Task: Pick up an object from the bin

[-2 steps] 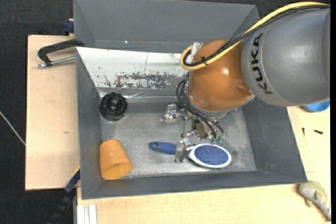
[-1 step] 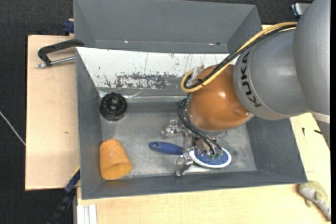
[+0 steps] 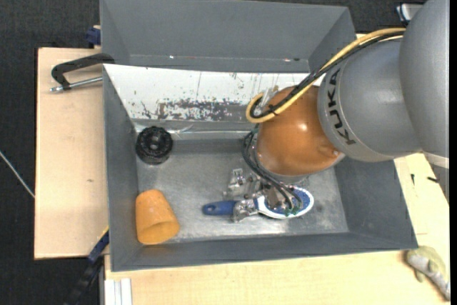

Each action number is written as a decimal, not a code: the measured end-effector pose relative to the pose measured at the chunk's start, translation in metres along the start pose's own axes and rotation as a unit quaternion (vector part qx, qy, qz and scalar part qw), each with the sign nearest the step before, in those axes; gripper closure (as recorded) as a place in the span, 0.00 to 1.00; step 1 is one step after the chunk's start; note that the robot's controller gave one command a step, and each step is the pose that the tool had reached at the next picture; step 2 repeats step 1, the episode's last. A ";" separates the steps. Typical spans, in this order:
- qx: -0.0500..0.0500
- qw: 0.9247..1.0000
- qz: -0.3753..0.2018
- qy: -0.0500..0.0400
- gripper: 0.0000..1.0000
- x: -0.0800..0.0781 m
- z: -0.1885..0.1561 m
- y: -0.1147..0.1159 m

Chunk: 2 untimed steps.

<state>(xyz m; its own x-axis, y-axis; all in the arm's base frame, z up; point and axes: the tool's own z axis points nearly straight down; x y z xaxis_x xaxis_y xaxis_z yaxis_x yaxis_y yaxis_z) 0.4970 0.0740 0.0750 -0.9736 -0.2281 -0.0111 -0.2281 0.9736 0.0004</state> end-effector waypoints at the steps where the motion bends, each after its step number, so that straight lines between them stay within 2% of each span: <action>1: 0.001 0.998 -0.056 -0.001 1.00 -0.010 -0.168 -0.009; 2: 0.001 0.998 -0.056 -0.001 1.00 -0.010 -0.168 -0.009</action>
Offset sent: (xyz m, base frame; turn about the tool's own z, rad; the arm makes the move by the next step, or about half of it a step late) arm 0.0077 -0.0077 0.1627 -0.1122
